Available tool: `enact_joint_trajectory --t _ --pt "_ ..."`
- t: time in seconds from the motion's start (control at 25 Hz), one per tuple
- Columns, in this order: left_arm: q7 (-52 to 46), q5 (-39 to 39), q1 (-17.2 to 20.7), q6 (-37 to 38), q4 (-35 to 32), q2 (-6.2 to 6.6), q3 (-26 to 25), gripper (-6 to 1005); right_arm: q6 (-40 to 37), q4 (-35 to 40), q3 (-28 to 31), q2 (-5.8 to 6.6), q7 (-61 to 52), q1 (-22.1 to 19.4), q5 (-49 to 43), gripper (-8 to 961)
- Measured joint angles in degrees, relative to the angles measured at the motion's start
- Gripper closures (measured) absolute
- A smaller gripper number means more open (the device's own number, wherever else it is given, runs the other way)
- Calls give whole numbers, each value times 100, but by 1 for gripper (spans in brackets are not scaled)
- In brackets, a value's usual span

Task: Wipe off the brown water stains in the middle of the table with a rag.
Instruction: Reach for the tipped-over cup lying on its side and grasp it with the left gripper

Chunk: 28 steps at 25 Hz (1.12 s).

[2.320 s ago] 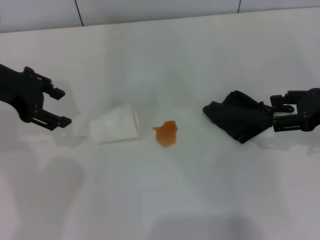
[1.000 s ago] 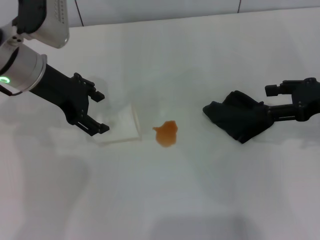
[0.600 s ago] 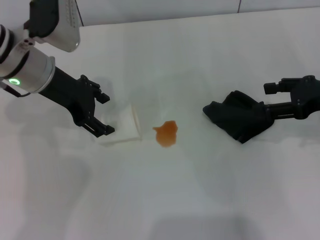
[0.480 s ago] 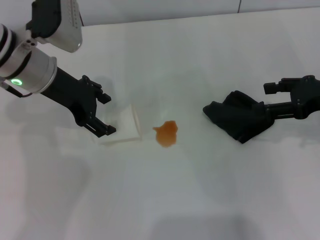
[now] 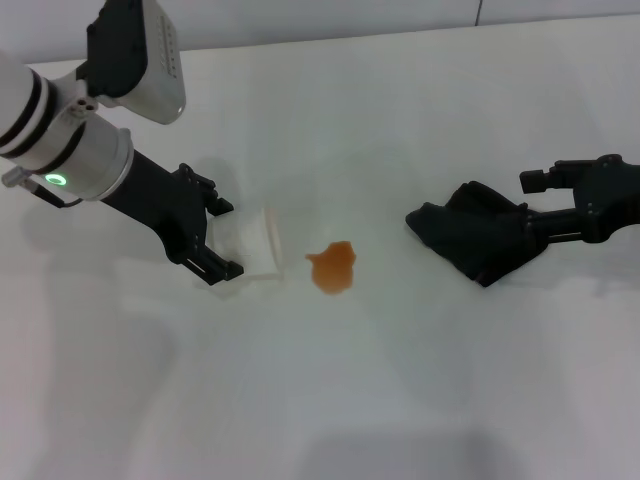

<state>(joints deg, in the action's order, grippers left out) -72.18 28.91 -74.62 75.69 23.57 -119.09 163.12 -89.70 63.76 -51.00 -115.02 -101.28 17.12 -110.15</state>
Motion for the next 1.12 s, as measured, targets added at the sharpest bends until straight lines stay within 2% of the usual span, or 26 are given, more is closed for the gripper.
enact_joint_trajectory --t 0.64,1.12 --pt "-42 68 107 -420 -512 0 -9 110 0 14 -153 -3 -47 11 -48 145" --pt "-41 124 142 -521 -606 0 -9 112 5 12 -165 -3 -49 19 -51 145"
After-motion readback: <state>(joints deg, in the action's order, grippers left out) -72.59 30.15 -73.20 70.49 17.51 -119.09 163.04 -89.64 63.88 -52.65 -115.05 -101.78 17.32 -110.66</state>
